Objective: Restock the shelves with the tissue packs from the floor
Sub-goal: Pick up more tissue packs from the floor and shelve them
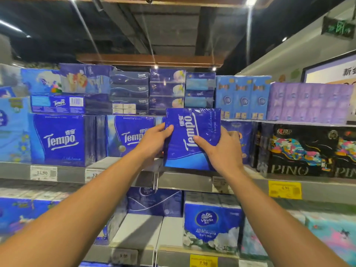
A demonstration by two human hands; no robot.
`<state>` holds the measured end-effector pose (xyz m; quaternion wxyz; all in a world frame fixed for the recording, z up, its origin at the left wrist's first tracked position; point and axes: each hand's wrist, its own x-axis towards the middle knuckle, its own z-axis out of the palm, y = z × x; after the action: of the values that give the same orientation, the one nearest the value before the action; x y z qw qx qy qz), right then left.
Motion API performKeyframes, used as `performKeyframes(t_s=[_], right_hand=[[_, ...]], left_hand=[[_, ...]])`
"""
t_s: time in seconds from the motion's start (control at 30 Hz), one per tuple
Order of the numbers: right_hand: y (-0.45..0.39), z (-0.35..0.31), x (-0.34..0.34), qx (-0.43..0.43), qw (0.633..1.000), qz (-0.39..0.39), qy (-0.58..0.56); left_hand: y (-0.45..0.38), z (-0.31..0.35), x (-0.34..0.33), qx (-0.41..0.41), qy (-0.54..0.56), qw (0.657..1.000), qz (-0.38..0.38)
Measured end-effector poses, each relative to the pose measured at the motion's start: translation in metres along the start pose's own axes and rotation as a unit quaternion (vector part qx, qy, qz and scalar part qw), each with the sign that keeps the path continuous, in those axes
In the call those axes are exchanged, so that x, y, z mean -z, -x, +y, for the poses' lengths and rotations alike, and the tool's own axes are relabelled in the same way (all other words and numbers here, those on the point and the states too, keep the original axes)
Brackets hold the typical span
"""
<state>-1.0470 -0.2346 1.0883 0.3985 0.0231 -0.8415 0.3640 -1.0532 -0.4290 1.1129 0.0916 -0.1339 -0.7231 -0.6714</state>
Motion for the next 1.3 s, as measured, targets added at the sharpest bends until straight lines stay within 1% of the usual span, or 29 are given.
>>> performKeyframes(t_s=[0.07,0.17,0.23,0.3,0.33,0.4,0.43,0.47,0.5,0.57,0.6,0.67,0.77,0.87,0.93,1.0,1.07,1.13,1.17,1.23,1.3], right_hand=[[0.002,-0.002,-0.004,0.014,1.000,0.027,-0.002],[0.005,-0.017,-0.004,0.044,0.997,0.062,0.006],[0.007,-0.033,-0.010,0.057,0.995,0.082,0.022],[0.006,-0.052,-0.022,0.063,0.994,0.082,0.020],[0.005,-0.061,-0.028,0.068,0.995,0.073,0.029],[0.002,-0.078,-0.038,0.090,0.990,0.055,0.095],[0.001,-0.084,-0.040,0.105,0.984,0.054,0.132],[0.001,-0.087,-0.042,0.119,0.979,0.057,0.157],[0.001,-0.089,-0.044,0.134,0.974,0.063,0.174],[0.003,-0.088,-0.048,0.161,0.963,0.070,0.206],[0.003,-0.087,-0.051,0.169,0.956,0.068,0.228],[0.002,-0.083,-0.054,0.157,0.947,0.041,0.276],[-0.003,-0.073,-0.047,0.133,0.943,-0.009,0.304],[-0.011,-0.059,-0.033,0.123,0.940,-0.021,0.317],[-0.015,-0.051,-0.025,0.101,0.945,-0.017,0.312],[-0.016,-0.042,-0.019,0.069,0.962,0.004,0.265],[-0.017,-0.030,-0.014,0.035,0.985,0.022,0.168],[-0.019,-0.019,-0.011,0.020,0.997,0.008,0.072],[-0.019,-0.016,-0.011,0.022,0.999,0.002,0.044],[-0.019,-0.015,-0.009,0.050,0.998,0.009,0.039],[-0.021,-0.019,-0.007,0.084,0.994,0.020,0.067]], left_hand=[[0.000,0.000,0.001,-0.004,0.011,1.000,-0.001],[0.002,0.005,0.013,-0.028,0.027,0.999,-0.028],[0.001,0.010,0.028,-0.071,0.061,0.995,-0.029],[-0.001,0.015,0.049,-0.122,0.066,0.990,-0.003],[-0.002,0.019,0.060,-0.143,0.053,0.988,0.016],[-0.006,0.022,0.088,-0.177,0.005,0.983,0.048],[-0.008,0.022,0.103,-0.191,-0.024,0.980,0.057],[-0.008,0.023,0.117,-0.202,-0.078,0.974,0.068],[-0.008,0.024,0.130,-0.217,-0.155,0.961,0.081],[-0.007,0.023,0.146,-0.239,-0.324,0.909,0.104],[-0.006,0.023,0.149,-0.251,-0.379,0.884,0.106],[-0.006,0.023,0.147,-0.281,-0.433,0.851,0.100],[-0.013,0.027,0.141,-0.302,-0.482,0.817,0.096],[-0.021,0.032,0.129,-0.288,-0.568,0.767,0.074],[-0.024,0.030,0.116,-0.268,-0.607,0.747,0.045],[-0.028,0.025,0.106,-0.253,-0.615,0.747,0.027],[-0.029,0.020,0.098,-0.261,-0.597,0.758,0.036],[-0.028,0.015,0.089,-0.268,-0.582,0.767,0.047],[-0.029,0.012,0.085,-0.269,-0.577,0.769,0.049],[-0.031,0.006,0.078,-0.274,-0.573,0.770,0.065],[-0.034,0.001,0.077,-0.281,-0.570,0.767,0.089]])
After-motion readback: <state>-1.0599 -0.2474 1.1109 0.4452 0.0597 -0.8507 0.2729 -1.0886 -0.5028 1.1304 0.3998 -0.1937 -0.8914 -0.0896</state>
